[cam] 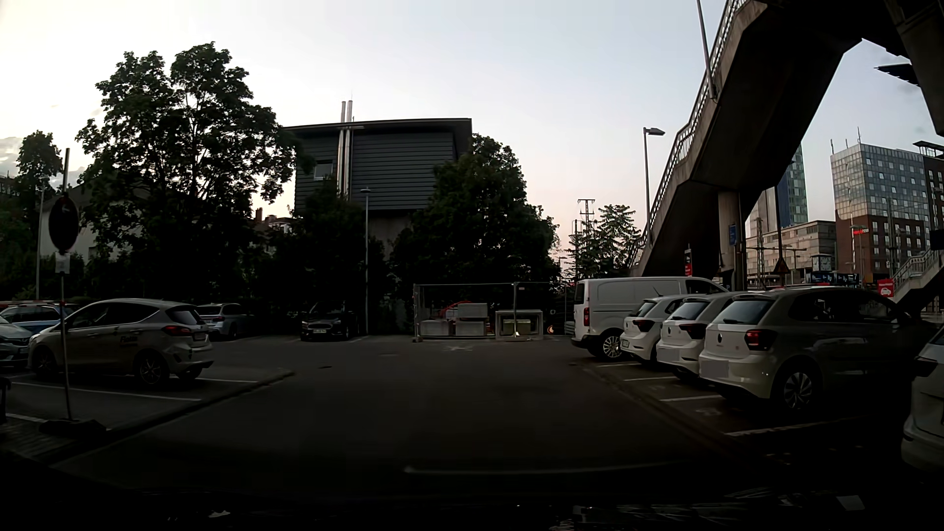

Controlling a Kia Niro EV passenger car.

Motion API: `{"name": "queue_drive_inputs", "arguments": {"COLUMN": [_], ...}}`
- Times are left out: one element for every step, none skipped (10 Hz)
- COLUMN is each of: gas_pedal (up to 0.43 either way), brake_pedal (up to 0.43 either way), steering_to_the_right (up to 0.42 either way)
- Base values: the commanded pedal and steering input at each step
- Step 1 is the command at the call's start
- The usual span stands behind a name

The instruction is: Follow the waypoints while adhering to traffic rules and regulations

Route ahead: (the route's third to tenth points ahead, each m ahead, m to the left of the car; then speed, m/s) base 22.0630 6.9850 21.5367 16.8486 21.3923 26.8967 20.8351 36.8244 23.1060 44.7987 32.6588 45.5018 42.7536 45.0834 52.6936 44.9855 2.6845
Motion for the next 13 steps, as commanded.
{"name": "queue_drive_inputs", "arguments": {"gas_pedal": [0.000,0.000,0.000,0.000,0.000,0.000,0.000,0.000,0.000,0.000,0.000,0.000,0.000], "brake_pedal": [0.000,0.000,0.000,0.000,0.000,0.000,0.000,0.000,0.000,0.000,0.000,0.000,0.000], "steering_to_the_right": [-0.010,-0.009,-0.009,-0.008,-0.007,-0.005,-0.004,-0.004,-0.004,-0.004,-0.004,-0.004,-0.004]}}
